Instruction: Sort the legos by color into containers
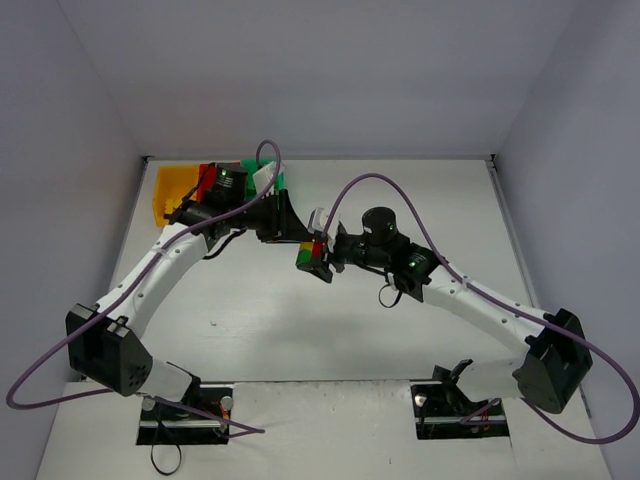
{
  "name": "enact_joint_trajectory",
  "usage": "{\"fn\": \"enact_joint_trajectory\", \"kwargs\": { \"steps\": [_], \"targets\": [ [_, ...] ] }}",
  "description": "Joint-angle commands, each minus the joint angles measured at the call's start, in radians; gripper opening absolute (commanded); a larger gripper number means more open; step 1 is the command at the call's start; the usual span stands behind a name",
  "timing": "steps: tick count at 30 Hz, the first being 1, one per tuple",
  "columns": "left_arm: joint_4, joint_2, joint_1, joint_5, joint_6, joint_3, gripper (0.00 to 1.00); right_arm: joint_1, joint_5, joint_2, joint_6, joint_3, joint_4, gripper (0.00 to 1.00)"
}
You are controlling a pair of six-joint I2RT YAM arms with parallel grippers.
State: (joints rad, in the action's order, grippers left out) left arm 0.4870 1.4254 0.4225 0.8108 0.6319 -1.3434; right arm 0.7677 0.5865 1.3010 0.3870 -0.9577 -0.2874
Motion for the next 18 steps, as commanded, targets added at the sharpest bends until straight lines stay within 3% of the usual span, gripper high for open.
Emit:
{"fn": "enact_joint_trajectory", "kwargs": {
  "steps": [1, 3, 10, 15, 18],
  "targets": [
    [-0.114, -0.010, 0.004, 0.037, 0.022, -0.010, 0.12, 0.019, 0.035, -0.040, 0.003, -0.049, -0.087, 0.13],
    [-0.117, -0.013, 0.004, 0.039, 0.020, -0.011, 0.07, 0.018, 0.026, -0.040, 0.003, -0.044, -0.085, 0.19],
    [-0.120, -0.022, -0.005, 0.041, -0.047, -0.014, 0.01, 0.015, -0.023, -0.046, 0.006, -0.021, -0.059, 0.79],
    [-0.120, -0.029, -0.017, 0.041, -0.080, -0.017, 0.01, 0.008, -0.045, -0.062, 0.003, -0.004, -0.036, 0.91],
    [-0.119, -0.025, -0.022, 0.051, -0.092, -0.016, 0.01, -0.001, -0.056, -0.074, 0.003, 0.007, -0.033, 0.91]
  ]
}}
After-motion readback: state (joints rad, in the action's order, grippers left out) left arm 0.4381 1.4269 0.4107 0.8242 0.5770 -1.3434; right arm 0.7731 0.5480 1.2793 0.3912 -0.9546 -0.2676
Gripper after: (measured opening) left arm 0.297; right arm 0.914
